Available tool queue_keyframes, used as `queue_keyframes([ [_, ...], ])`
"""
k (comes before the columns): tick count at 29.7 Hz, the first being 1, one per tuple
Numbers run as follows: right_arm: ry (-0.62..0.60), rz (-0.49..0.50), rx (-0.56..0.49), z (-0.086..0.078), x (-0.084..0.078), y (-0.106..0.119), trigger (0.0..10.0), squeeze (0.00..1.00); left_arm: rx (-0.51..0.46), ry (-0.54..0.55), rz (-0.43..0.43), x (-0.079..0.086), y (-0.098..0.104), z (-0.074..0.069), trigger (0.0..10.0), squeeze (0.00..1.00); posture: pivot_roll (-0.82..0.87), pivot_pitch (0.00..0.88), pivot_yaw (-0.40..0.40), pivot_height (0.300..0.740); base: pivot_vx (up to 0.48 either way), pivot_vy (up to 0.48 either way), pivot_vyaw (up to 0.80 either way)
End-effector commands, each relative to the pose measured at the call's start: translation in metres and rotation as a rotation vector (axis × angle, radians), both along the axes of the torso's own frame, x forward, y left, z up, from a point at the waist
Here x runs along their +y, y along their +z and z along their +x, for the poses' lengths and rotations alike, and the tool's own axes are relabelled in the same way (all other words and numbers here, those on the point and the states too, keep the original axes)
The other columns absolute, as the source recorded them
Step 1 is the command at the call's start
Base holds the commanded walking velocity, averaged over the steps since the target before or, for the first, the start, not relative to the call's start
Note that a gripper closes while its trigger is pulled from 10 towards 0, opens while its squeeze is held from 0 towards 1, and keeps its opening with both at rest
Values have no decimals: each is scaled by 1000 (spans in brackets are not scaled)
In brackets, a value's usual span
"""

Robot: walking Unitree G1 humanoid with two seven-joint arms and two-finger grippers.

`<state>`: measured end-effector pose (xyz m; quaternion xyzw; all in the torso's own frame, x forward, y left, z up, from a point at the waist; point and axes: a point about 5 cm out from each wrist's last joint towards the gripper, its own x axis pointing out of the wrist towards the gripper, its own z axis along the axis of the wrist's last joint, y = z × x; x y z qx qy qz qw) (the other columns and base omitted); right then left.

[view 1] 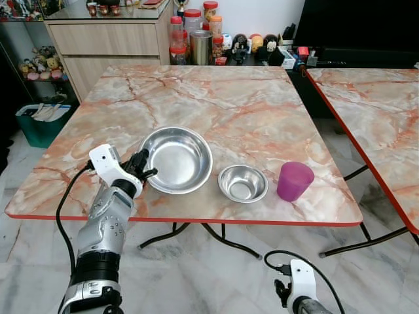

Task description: Setting the table

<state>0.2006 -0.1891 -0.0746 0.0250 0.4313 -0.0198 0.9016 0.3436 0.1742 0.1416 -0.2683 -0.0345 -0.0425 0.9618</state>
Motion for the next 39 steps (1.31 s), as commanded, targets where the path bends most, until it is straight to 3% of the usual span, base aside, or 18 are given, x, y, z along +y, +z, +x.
queue_keyframes([
  [1, -1, 0, 4, -1, -1, 0, 10000, 0, -49, 73, 79, -2, 5, 2, 10000, 0, 41, 0, -45, 740, 0, 0, 0],
  [10, -7, 3, -2, 0, -2, 0, 10000, 0, -138, 160, 82, -9, 18, 4, 10000, 0, 15, 0, -42, 740, 108, -195, 0],
  [14, -7, -2, -1, -2, -4, 0, 10000, 0, -218, 202, 60, -8, 36, 5, 10000, 0, 13, 0, -52, 740, 244, -366, 0],
  [17, -6, -10, -1, -2, -8, 0, 10000, 0, -334, 256, 29, 0, 64, 5, 10000, 0, 8, 0, -58, 740, 247, -363, 0],
  [19, -6, -12, -2, -2, -9, 0, 10000, 0, -355, 262, 34, 0, 68, 6, 10000, 0, 8, 0, -59, 740, 249, -360, 0],
  [34, -22, -11, 5, -2, -9, 0, 10000, 0, -401, 254, 29, -7, 77, 7, 10000, 0, 7, 0, -54, 740, 230, -359, 0],
  [39, -15, -4, 18, -3, -6, -1, 10000, 0, -407, 252, 18, -6, 77, 7, 10000, 0, 8, 0, -53, 740, 0, 0, -585],
])
